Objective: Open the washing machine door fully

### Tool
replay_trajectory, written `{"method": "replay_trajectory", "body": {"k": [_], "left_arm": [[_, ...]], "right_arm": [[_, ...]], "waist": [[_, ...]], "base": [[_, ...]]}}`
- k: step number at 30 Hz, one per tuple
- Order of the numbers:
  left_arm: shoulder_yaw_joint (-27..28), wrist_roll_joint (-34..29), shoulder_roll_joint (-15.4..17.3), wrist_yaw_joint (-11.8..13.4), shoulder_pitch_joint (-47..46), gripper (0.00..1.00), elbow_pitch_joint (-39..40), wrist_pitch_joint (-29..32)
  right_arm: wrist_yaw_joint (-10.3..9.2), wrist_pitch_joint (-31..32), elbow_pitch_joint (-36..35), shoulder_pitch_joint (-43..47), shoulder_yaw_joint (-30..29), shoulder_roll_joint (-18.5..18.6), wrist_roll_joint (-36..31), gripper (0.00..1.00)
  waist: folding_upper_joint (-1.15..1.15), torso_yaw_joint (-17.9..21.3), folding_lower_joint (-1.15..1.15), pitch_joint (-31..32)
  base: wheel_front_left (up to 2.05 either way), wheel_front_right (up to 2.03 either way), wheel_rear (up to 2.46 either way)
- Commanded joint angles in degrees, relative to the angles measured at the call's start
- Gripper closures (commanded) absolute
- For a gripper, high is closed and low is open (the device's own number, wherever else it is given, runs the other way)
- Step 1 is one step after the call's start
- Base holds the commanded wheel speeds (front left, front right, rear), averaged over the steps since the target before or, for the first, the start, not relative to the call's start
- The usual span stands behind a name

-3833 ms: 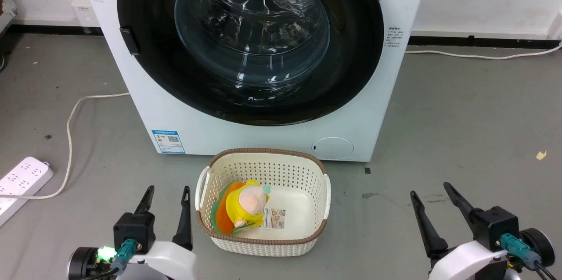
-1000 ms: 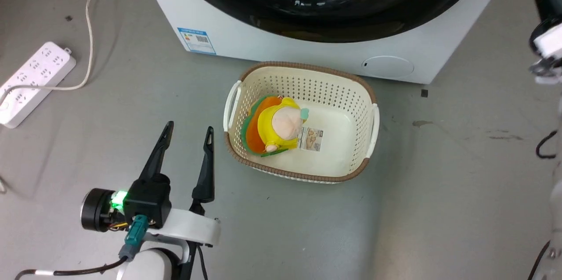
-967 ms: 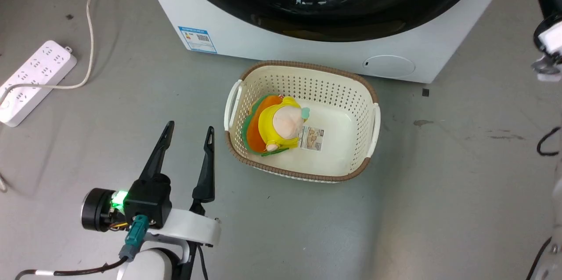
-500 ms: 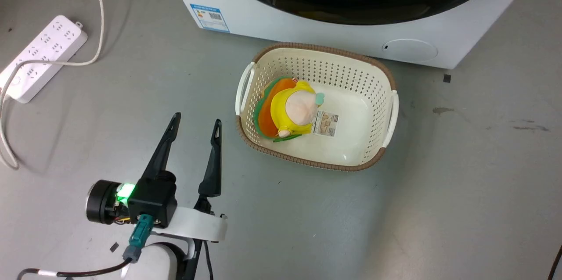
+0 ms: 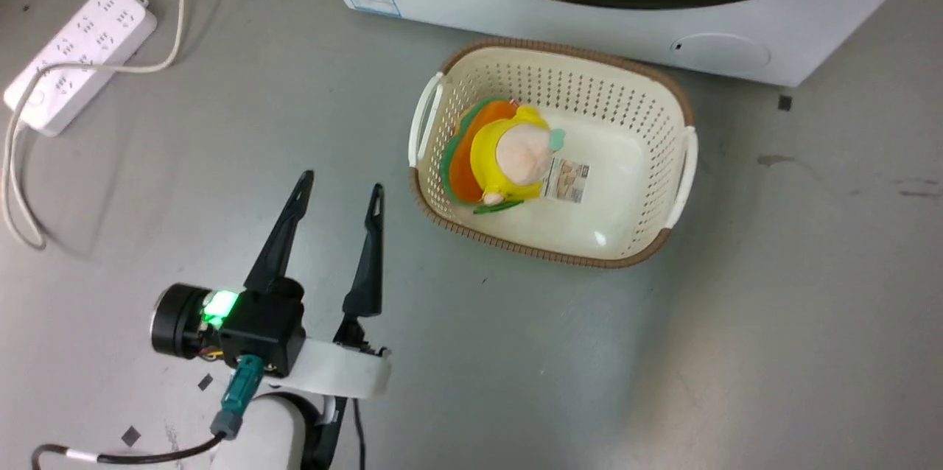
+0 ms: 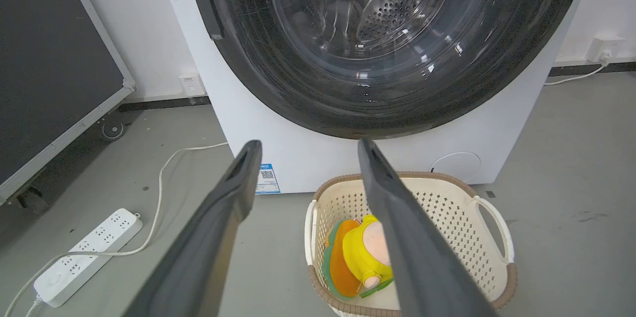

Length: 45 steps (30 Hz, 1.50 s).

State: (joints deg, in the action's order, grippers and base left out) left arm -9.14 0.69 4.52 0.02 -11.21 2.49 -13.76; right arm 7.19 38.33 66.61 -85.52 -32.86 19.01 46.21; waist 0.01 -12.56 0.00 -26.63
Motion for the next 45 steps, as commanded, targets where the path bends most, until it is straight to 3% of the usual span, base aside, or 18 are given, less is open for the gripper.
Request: {"method": "replay_trajectory", "body": {"k": [1, 10, 20, 23, 24, 27, 39, 45], "left_arm": [[-0.5, 0.1, 0.0, 0.1, -1.6, 0.00, 0.4, -0.7], [-0.8, 0.1, 0.0, 0.1, -2.7, 0.00, 0.5, -1.2], [-0.8, 0.2, -0.1, 0.4, -2.3, 0.00, -0.6, -1.2], [-1.0, 0.1, -0.2, 0.5, -1.7, 0.00, -1.1, -1.2], [-1.1, 0.0, -0.1, 0.6, -0.5, 0.00, -1.7, -1.2], [-1.2, 0.0, 0.0, 0.8, 0.9, 0.00, -2.0, -1.2], [-2.0, -0.1, 0.1, 1.3, 5.2, 0.00, -2.9, -1.2], [-3.0, -0.1, 0.1, 1.0, 6.4, 0.00, -3.3, -1.2]], "right_arm": [[0.30, 1.5, 1.7, -5.0, -0.5, 0.3, 1.0, 1.00], [0.30, 6.6, 6.2, -9.5, -1.3, 1.6, 0.8, 1.00], [0.30, 11.4, 6.7, -3.0, -0.2, -0.7, -0.5, 1.00], [0.30, 16.3, -2.5, 1.2, 4.6, -4.2, 0.0, 1.00], [0.30, 19.1, -10.4, 10.5, 6.5, -7.8, 3.0, 1.00], [0.30, 21.9, -15.5, 18.5, 7.2, -10.4, 4.6, 1.00], [0.30, 31.8, -21.4, 31.9, 3.6, -15.8, 6.4, 1.00], [0.30, 34.3, -22.2, 35.9, 8.0, -16.1, 13.3, 1.00]], "waist": [[-0.01, -0.5, 0.00, -1.3], [-0.01, -0.9, 0.00, -3.1], [-0.01, 0.3, 0.00, 0.8], [-0.01, 1.0, 0.00, 3.0], [-0.01, 1.8, 0.00, 6.2], [-0.01, 2.4, 0.00, 8.9], [-0.01, 3.7, 0.00, 15.5], [-0.01, 3.7, 0.00, 16.9]], "base": [[0.00, 0.00, 0.00], [0.00, 0.00, 0.00], [0.00, 0.00, 0.00], [0.00, 0.00, 0.00], [0.00, 0.00, 0.00], [0.00, 0.00, 0.00], [0.00, 0.00, 0.00], [0.00, 0.00, 0.00]]}}
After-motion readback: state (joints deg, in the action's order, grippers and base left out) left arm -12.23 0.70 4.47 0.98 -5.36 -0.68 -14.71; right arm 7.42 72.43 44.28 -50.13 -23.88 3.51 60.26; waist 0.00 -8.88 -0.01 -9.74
